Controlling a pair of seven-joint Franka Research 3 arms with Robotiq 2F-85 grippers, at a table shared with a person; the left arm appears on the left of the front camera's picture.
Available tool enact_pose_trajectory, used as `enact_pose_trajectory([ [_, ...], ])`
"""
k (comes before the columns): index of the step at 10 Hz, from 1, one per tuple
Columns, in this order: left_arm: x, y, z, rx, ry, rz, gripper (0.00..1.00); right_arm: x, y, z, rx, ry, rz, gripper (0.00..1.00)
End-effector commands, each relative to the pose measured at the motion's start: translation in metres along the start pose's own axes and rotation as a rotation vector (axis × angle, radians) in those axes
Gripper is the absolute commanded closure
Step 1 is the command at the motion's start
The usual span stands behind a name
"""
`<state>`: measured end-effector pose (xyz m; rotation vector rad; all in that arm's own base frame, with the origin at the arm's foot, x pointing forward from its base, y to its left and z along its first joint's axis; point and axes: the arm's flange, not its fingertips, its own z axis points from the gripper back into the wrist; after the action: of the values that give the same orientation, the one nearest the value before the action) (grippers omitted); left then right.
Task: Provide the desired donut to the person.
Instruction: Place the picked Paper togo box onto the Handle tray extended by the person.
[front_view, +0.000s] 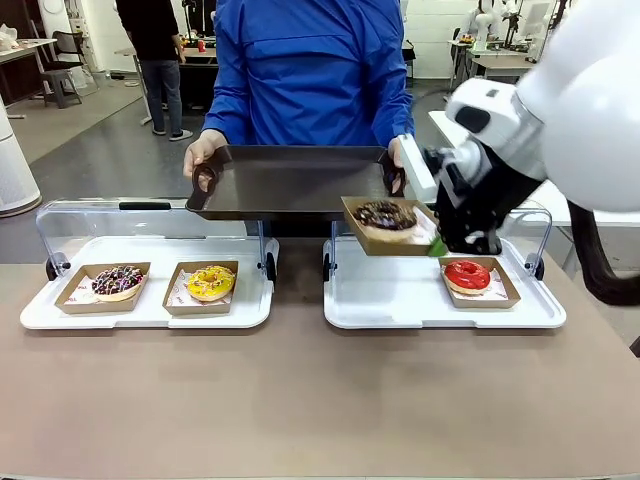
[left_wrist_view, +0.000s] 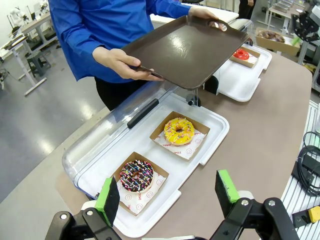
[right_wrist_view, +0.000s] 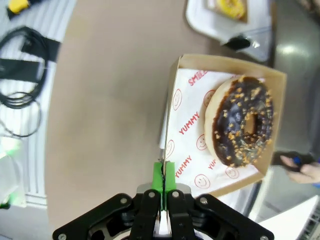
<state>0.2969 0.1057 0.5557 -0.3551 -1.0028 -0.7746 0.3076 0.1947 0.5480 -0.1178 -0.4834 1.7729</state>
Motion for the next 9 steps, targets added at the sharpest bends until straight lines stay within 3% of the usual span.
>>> enact_pose_trajectory([
  [1, 0.0, 0.0, 0.001, -0.007, -0.005, 0.005, 0.0, 0.027, -0.046, 0.01, -0.036, 0.086, -0.05, 0.98],
  [5, 0.0, 0.0, 0.001, -0.007, -0.005, 0.005, 0.0, 0.07, -0.125, 0.008, -0.106, 0.157, -0.139, 0.98],
  [9, 0.0, 0.0, 0.001, -0.007, -0.005, 0.005, 0.0, 0.109, -0.175, -0.032, -0.127, 0.166, -0.13, 0.98],
])
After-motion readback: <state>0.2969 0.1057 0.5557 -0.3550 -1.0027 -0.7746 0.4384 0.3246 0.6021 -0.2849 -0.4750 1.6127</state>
